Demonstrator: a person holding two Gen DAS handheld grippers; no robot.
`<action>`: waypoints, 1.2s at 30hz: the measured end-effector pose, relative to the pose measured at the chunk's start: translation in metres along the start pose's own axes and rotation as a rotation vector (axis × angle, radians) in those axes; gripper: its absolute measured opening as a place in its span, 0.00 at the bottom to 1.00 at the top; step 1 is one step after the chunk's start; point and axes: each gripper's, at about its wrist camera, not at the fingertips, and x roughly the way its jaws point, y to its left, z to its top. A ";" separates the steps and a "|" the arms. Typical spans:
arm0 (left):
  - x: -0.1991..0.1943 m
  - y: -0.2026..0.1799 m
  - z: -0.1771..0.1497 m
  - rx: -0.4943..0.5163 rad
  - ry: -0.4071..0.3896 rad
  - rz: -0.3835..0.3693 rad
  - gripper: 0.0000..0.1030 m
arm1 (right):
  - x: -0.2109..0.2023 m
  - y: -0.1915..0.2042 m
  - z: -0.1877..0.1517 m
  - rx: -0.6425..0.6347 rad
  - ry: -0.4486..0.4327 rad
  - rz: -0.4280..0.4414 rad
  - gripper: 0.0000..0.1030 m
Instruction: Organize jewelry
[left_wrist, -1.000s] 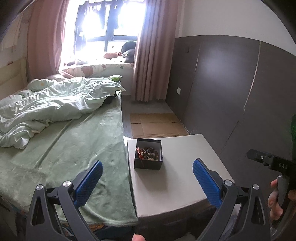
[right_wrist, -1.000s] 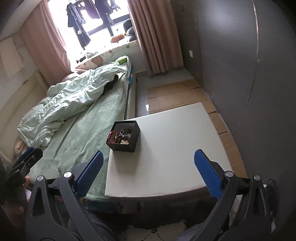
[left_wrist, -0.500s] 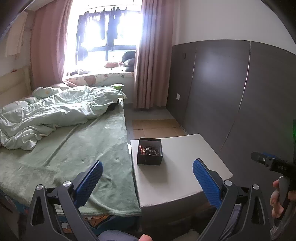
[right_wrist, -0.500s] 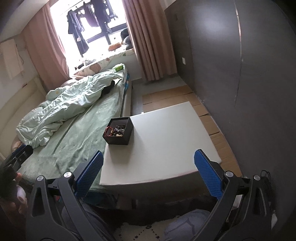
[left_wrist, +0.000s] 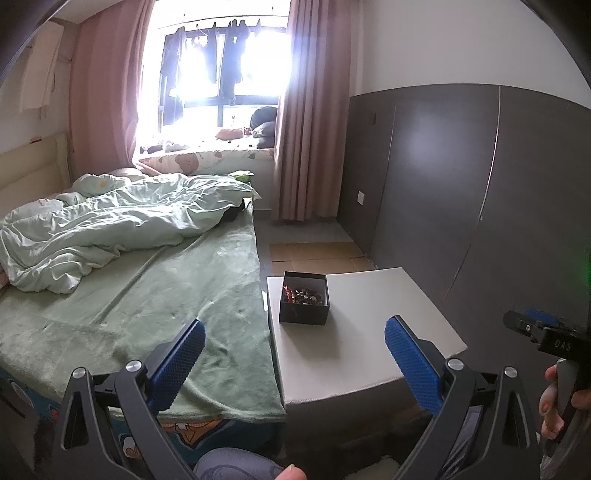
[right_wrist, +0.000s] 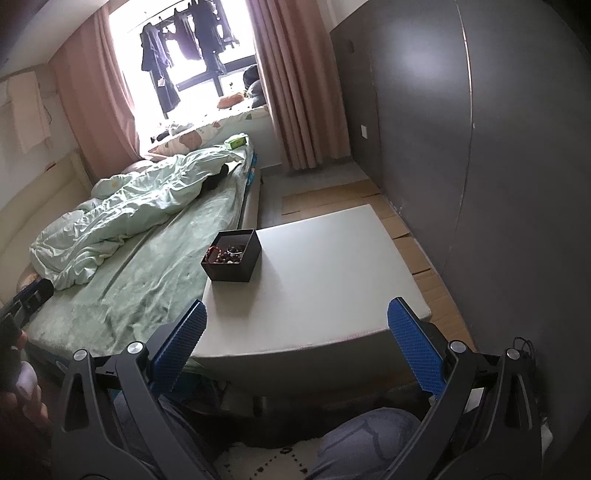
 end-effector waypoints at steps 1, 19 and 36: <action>-0.001 0.000 0.000 -0.001 0.001 -0.001 0.92 | 0.000 0.002 0.000 -0.005 -0.004 -0.004 0.95; 0.002 -0.004 -0.007 0.007 0.008 -0.011 0.92 | -0.001 0.005 -0.005 -0.018 -0.008 -0.023 0.95; 0.000 0.004 -0.015 -0.032 0.009 -0.026 0.92 | -0.004 0.008 -0.011 -0.037 -0.018 -0.057 0.95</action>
